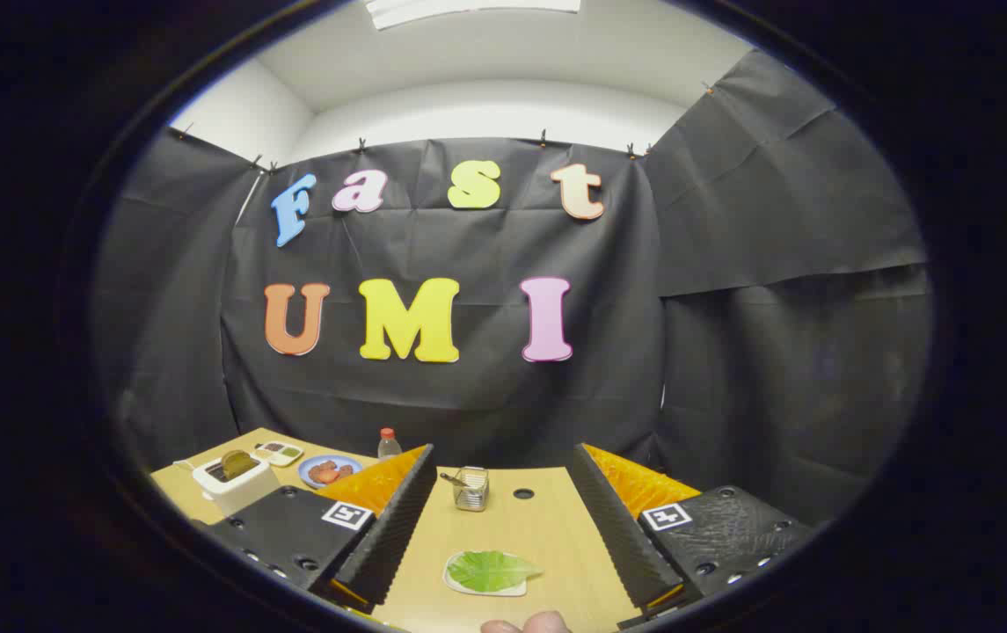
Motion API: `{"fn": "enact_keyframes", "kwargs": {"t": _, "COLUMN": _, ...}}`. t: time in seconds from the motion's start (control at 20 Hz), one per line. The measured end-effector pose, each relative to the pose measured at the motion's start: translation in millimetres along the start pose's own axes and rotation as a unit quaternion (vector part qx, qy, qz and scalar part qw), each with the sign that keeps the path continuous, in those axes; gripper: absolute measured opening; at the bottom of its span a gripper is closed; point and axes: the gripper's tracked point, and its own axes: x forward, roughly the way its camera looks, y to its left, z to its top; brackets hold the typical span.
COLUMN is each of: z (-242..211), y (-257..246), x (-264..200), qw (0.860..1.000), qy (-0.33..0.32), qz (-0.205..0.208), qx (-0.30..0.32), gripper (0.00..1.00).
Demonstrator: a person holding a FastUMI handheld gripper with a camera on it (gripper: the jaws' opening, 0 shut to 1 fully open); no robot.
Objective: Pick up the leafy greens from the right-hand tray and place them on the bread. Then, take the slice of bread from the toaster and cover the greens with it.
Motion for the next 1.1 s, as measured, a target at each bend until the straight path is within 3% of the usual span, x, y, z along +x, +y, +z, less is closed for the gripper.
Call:
{"fn": "enact_keyframes", "kwargs": {"t": 0.75, "z": -28, "y": -20, "x": 10, "qw": 0.999, "qy": 0.027, "qz": -0.011, "qx": 0.016, "gripper": 0.95}}
{"fn": "enact_keyframes", "kwargs": {"t": 1.1, "z": -80, "y": -26, "x": 23, "qw": 0.997, "qy": 0.068, "qz": 0.009, "qx": 0.023, "gripper": 0.95}}
